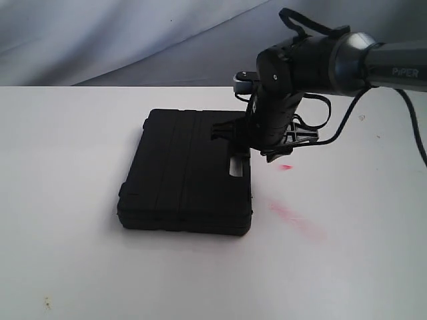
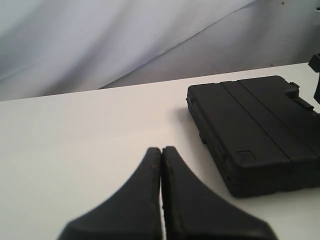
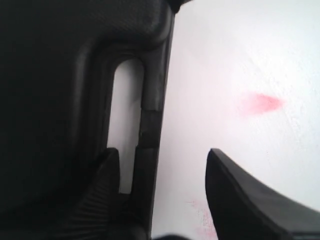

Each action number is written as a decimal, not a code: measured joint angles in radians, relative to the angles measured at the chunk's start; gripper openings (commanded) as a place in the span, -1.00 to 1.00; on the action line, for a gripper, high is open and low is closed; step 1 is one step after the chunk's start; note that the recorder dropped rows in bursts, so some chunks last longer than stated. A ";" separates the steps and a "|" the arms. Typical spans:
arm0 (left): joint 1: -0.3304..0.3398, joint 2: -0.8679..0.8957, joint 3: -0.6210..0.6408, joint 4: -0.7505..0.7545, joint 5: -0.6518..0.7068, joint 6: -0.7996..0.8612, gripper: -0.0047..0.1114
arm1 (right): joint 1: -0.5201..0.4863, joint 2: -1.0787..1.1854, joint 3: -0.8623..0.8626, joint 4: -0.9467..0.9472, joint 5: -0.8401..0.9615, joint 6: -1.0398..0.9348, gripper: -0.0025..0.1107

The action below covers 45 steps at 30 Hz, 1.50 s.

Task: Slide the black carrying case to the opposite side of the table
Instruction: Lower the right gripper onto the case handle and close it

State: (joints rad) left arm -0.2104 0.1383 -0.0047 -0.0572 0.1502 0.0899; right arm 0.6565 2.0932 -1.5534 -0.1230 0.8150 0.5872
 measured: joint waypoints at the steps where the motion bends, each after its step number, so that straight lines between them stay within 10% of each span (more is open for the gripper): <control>1: 0.000 0.000 0.000 0.000 0.000 0.000 -0.92 | 0.000 0.006 0.000 -0.002 0.002 0.005 -0.11; 45: 0.000 0.000 0.000 0.000 0.000 0.000 -0.92 | 0.030 0.165 -0.185 -0.057 0.086 0.048 -0.19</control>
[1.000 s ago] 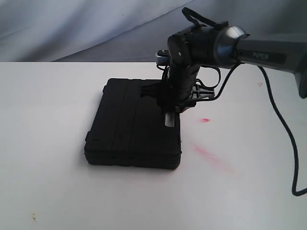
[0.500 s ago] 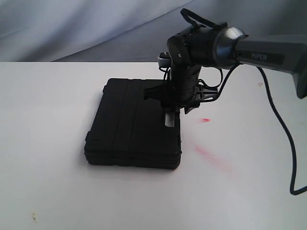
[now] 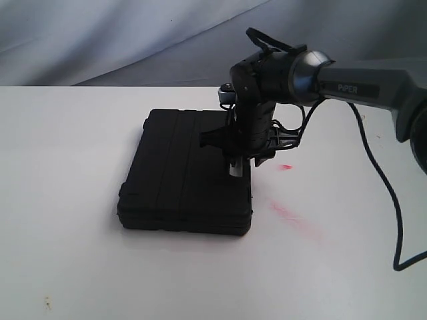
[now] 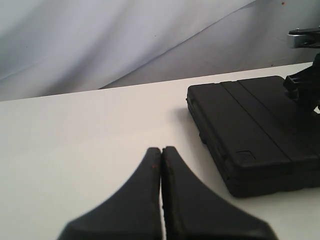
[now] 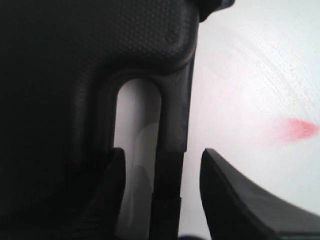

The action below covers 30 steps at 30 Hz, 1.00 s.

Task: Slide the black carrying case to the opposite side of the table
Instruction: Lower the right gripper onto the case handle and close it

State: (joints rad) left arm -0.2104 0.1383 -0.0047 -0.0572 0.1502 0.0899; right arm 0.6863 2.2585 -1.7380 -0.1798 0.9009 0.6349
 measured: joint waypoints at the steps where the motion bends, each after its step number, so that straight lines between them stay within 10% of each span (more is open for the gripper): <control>1: 0.000 0.000 0.000 0.000 0.000 0.000 -0.92 | -0.002 0.000 0.000 0.000 0.000 0.000 -0.19; 17: 0.000 0.000 0.000 0.000 0.000 0.000 -0.92 | -0.015 0.020 0.000 0.008 -0.002 0.004 -0.96; 30: 0.000 0.000 0.000 0.000 0.000 0.000 -0.92 | -0.037 0.020 -0.004 0.018 0.030 -0.072 -0.96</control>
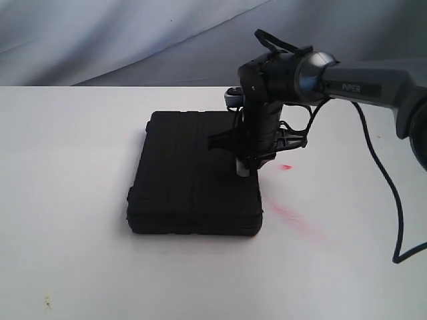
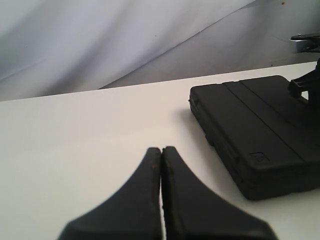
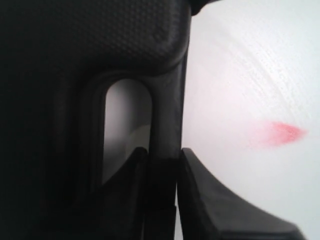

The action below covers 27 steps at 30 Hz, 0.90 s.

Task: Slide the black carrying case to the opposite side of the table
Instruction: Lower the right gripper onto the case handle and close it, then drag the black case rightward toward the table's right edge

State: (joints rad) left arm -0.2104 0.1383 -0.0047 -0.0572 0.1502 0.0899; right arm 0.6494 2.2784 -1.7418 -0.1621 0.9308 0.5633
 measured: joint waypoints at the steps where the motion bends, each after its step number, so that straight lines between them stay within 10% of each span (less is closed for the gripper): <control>1: 0.000 0.000 0.000 0.000 0.000 0.000 -0.92 | -0.002 0.000 0.000 -0.002 0.006 -0.008 -0.96; 27: 0.000 0.000 0.000 0.000 0.000 0.000 -0.92 | -0.226 -0.224 0.401 -0.046 -0.140 -0.121 -0.96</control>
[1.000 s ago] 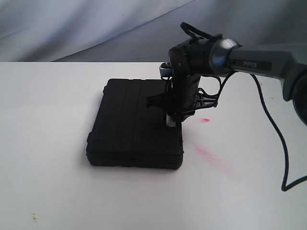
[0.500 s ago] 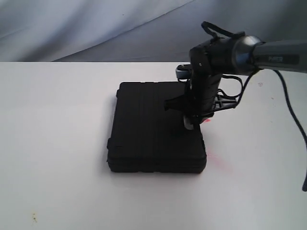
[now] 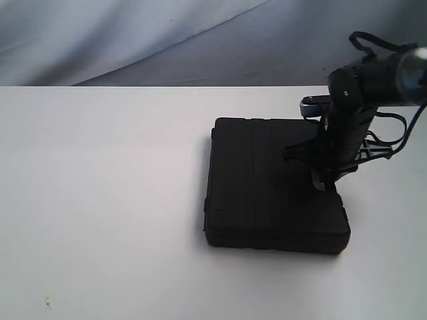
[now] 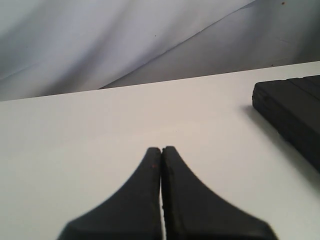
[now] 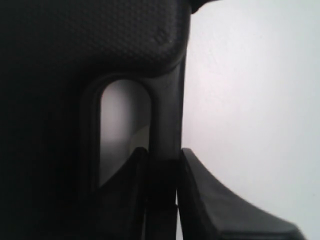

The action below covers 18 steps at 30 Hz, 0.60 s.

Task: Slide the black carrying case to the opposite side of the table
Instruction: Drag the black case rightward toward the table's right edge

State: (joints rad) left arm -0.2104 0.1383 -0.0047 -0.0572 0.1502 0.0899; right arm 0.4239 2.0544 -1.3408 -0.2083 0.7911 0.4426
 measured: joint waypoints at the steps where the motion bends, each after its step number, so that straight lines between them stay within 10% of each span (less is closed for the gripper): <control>1: 0.000 0.000 0.000 0.000 0.000 0.000 -0.92 | -0.009 -0.004 0.009 -0.002 0.000 -0.008 -0.96; 18: 0.000 0.000 0.000 0.000 0.000 0.000 -0.92 | -0.107 -0.032 0.060 -0.027 -0.020 -0.080 -0.96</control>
State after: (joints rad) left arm -0.2104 0.1383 -0.0047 -0.0572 0.1502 0.0899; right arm 0.3171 2.0228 -1.2812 -0.2349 0.7709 0.3622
